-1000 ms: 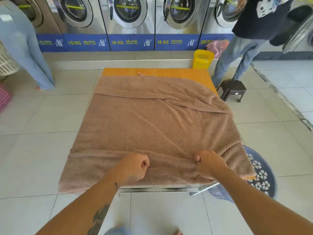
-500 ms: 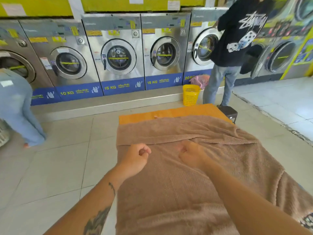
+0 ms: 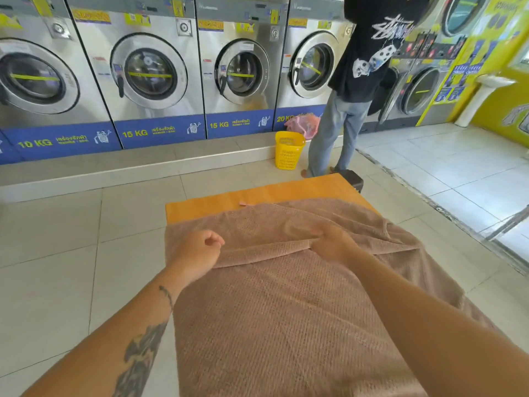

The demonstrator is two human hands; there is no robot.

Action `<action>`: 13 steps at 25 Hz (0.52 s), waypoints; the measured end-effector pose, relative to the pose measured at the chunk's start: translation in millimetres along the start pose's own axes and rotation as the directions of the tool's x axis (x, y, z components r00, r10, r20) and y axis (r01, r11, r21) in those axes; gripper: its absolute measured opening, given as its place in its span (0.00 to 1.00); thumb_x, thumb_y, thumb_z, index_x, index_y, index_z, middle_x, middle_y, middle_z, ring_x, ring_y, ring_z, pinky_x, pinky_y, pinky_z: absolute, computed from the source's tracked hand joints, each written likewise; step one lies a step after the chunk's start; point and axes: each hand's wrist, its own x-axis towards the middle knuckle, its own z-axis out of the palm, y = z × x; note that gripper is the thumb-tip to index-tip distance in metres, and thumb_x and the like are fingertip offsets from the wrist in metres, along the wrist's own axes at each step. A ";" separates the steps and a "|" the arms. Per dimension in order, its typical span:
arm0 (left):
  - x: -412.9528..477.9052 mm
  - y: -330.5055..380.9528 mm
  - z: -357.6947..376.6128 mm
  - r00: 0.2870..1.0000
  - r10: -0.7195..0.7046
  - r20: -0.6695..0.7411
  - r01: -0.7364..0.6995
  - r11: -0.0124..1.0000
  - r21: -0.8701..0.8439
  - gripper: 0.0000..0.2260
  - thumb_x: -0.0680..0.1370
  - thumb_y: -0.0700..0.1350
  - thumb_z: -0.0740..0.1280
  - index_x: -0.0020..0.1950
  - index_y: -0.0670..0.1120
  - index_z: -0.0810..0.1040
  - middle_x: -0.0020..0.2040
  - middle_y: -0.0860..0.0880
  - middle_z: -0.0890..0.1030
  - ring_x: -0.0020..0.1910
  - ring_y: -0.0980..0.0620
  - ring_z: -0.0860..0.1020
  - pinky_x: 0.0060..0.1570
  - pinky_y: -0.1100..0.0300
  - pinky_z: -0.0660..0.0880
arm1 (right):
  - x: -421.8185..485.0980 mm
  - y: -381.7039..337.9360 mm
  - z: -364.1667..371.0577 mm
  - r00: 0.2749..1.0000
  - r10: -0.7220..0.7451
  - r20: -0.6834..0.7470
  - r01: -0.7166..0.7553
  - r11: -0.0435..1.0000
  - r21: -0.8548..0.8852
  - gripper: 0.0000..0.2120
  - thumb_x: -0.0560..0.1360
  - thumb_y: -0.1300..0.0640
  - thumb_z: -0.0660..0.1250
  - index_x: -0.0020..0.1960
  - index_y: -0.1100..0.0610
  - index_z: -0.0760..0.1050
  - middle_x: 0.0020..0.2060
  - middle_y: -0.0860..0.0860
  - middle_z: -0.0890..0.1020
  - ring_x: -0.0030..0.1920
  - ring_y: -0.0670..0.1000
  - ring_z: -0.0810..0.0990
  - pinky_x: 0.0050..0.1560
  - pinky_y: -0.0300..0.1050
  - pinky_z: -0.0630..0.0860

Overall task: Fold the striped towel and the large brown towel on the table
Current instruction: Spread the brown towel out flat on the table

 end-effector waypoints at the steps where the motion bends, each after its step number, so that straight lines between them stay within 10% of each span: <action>1: 16.4 1.1 6.4 0.999 -0.017 -0.028 0.017 1.000 0.010 0.10 0.81 0.44 0.60 0.48 0.56 0.79 0.50 0.53 0.81 0.45 0.54 0.80 0.49 0.54 0.78 | 21.3 -0.3 0.3 1.000 -0.005 0.005 0.005 1.000 -0.028 0.19 0.74 0.55 0.62 0.65 0.53 0.73 0.54 0.52 0.76 0.57 0.56 0.76 0.56 0.54 0.77; 4: 62.9 4.0 31.7 0.985 -0.111 -0.135 0.121 0.990 0.071 0.09 0.82 0.46 0.60 0.56 0.55 0.79 0.58 0.53 0.80 0.47 0.56 0.77 0.42 0.60 0.73 | 91.5 7.6 5.8 0.999 0.046 -0.021 -0.048 0.992 -0.114 0.27 0.74 0.45 0.61 0.71 0.51 0.66 0.66 0.58 0.71 0.69 0.64 0.67 0.67 0.61 0.68; 8: 122.1 -12.2 80.9 0.932 -0.348 -0.104 0.360 0.851 0.383 0.27 0.78 0.62 0.61 0.77 0.62 0.61 0.80 0.48 0.54 0.77 0.41 0.56 0.73 0.39 0.58 | 177.2 48.8 23.3 0.980 0.165 -0.111 -0.192 0.928 -0.318 0.25 0.77 0.48 0.59 0.72 0.51 0.63 0.73 0.61 0.62 0.72 0.67 0.60 0.70 0.65 0.61; 13: 187.2 -27.5 96.1 0.925 -0.351 -0.146 0.380 0.830 0.409 0.35 0.76 0.67 0.61 0.78 0.67 0.46 0.81 0.49 0.39 0.79 0.44 0.38 0.74 0.34 0.40 | 253.8 64.2 33.7 0.972 -0.087 -0.218 0.014 0.949 -0.314 0.18 0.77 0.50 0.62 0.66 0.53 0.68 0.69 0.58 0.68 0.69 0.64 0.64 0.69 0.63 0.62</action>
